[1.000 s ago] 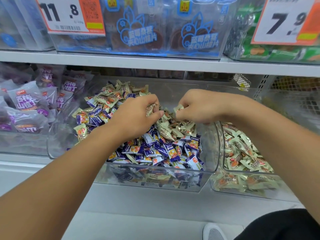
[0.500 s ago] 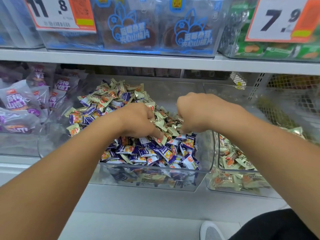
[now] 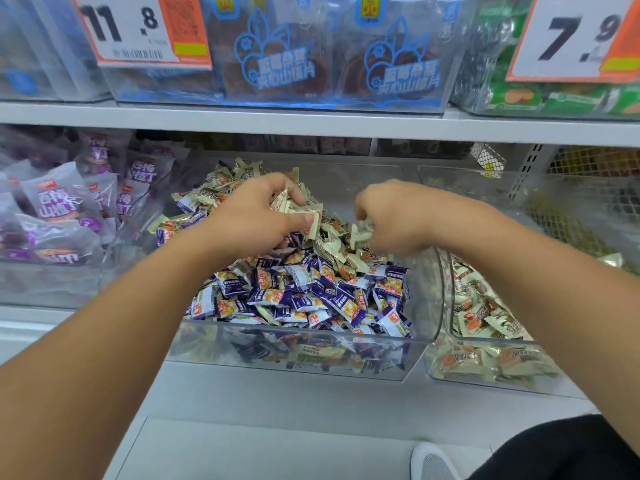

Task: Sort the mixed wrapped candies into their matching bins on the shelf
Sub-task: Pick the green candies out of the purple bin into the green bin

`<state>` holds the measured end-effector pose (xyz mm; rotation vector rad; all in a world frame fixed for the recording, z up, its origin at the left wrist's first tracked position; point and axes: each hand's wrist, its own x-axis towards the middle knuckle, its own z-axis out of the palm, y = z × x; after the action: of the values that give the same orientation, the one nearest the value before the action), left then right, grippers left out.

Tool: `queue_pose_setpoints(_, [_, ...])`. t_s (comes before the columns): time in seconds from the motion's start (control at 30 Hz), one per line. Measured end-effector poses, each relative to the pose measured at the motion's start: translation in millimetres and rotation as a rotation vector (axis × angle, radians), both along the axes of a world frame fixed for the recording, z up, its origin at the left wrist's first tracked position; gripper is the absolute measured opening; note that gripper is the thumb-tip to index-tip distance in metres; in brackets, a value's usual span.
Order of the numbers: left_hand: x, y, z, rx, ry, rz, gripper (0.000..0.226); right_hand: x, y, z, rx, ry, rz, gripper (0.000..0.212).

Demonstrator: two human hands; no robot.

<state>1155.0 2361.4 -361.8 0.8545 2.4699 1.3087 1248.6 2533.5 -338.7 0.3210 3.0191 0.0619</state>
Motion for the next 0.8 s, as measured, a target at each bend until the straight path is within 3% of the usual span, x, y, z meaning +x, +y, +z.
queue_pose_setpoints(0.13, [-1.5, 0.9, 0.6, 0.061, 0.122, 0.028, 0.014, -2.9, 10.2, 9.4, -0.157, 0.171, 0.022, 0.019])
queue_pose_setpoints(0.33, [20.9, 14.4, 11.2, 0.292, 0.121, -0.053, 0.011, 31.0, 31.3, 28.2, -1.032, 0.027, -0.03, 0.014])
queue_pose_setpoints(0.47, [51.0, 42.6, 15.5, 0.332, 0.202, -0.161, 0.009, 68.7, 77.5, 23.5, -1.402, -0.088, -0.214, 0.04])
queue_pose_setpoints(0.53, [64.3, 63.3, 18.1, 0.316, 0.253, -0.24, 0.01, 85.8, 100.9, 15.7, -1.436, -0.073, -0.353, 0.045])
queue_pose_setpoints(0.63, [85.9, 96.2, 23.7, 0.262, 0.393, -0.381, 0.016, 103.9, 120.4, 3.1, -1.331, -0.034, -0.577, 0.044])
queue_pose_setpoints(0.73, [109.5, 129.9, 21.0, 0.154, 0.473, -0.529, 0.021, 118.2, 129.0, -2.2, -1.158, 0.027, -0.708, 0.017])
queue_pose_setpoints(0.8, [119.7, 148.9, 12.0, 0.072, 0.464, -0.586, 0.026, 124.0, 132.7, -3.2, -1.017, 0.033, -0.75, 0.013])
